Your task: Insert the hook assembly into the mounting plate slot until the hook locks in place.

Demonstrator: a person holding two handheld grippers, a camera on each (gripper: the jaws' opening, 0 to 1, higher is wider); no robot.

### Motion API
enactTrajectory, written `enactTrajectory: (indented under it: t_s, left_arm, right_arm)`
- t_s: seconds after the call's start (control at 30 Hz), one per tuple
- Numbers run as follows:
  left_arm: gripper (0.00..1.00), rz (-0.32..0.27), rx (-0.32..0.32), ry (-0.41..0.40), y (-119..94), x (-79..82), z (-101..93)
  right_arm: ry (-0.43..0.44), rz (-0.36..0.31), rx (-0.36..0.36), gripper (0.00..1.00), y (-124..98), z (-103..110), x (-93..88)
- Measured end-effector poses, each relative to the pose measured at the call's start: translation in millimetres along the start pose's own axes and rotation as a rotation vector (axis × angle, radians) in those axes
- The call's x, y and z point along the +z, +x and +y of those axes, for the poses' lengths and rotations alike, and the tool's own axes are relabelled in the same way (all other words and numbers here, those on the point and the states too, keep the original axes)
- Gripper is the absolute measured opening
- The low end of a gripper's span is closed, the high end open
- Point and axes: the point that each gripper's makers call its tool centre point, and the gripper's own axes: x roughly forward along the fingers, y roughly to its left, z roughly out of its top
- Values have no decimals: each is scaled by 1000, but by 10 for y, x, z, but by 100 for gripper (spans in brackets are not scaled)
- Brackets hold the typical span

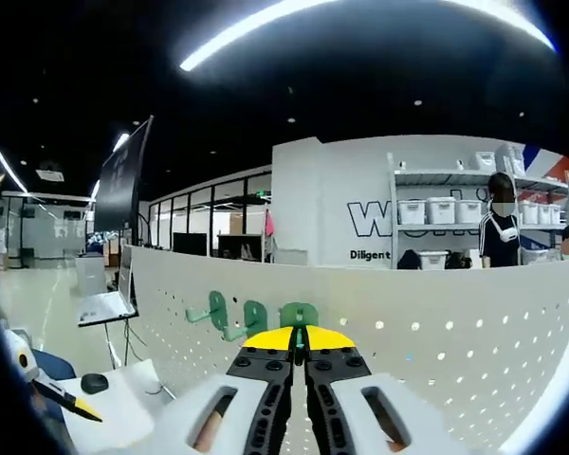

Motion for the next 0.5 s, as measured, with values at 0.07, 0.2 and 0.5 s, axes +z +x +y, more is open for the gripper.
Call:
enactTrajectory:
  t_s: [0.07,0.2,0.5]
  left_arm:
    - [78,-1,3,-1,-4,1,8]
    - [78,2,9,-2,-8,-6,17]
    - [76,8,22,-10,-21,-31,56]
  right_arm:
    - [9,2,-3,0,22,-16,-20]
    - [9,4,-13,0,53,-30,-38]
    - [37,10,-29,0,123,-82,-99]
